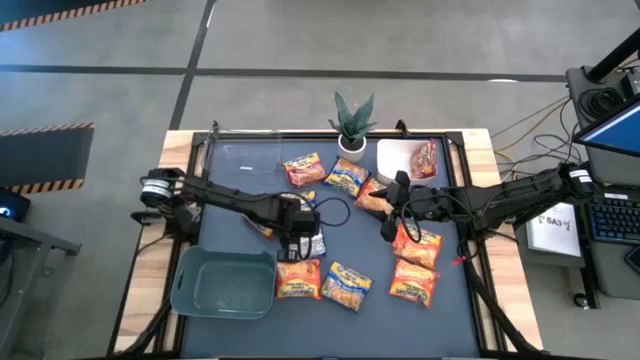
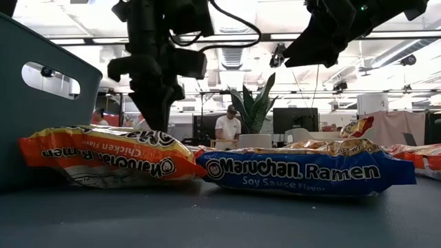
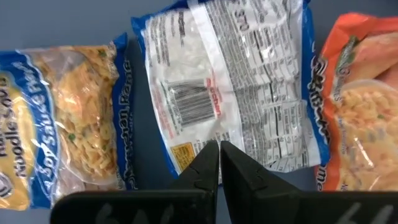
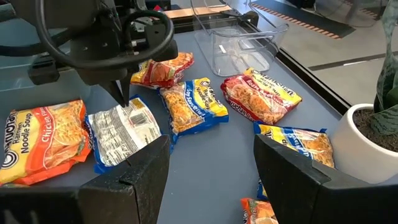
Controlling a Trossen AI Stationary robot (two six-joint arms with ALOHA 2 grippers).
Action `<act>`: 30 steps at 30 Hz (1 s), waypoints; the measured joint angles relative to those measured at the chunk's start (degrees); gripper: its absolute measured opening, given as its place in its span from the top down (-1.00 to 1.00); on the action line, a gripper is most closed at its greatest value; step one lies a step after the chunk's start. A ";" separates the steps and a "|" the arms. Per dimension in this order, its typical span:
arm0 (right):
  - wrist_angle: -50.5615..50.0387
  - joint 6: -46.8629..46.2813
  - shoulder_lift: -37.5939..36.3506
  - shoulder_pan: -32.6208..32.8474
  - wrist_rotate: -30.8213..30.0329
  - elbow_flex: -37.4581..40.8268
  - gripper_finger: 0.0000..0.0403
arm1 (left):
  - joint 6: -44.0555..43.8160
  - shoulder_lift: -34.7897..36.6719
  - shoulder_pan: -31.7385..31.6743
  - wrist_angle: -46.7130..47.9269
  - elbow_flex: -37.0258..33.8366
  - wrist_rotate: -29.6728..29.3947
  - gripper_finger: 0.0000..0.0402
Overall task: Sort Maruchan noodles
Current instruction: Put the blue noodle pack into the blue bin
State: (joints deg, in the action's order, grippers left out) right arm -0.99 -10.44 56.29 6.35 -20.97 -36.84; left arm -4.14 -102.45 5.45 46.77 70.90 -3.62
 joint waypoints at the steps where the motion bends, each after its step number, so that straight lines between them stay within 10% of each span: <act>1: 0.00 0.02 0.00 0.00 0.00 0.00 -0.09 | 0.00 0.00 0.00 0.04 -0.28 -0.05 1.00; 30: -0.28 -3.19 0.00 0.04 0.48 0.00 -0.09 | 3.00 -5.11 -0.74 -14.28 5.67 -4.73 1.00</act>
State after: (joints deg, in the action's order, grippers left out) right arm -1.27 -13.63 56.29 6.39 -20.49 -36.84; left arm -1.14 -107.57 4.71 32.49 76.57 -8.35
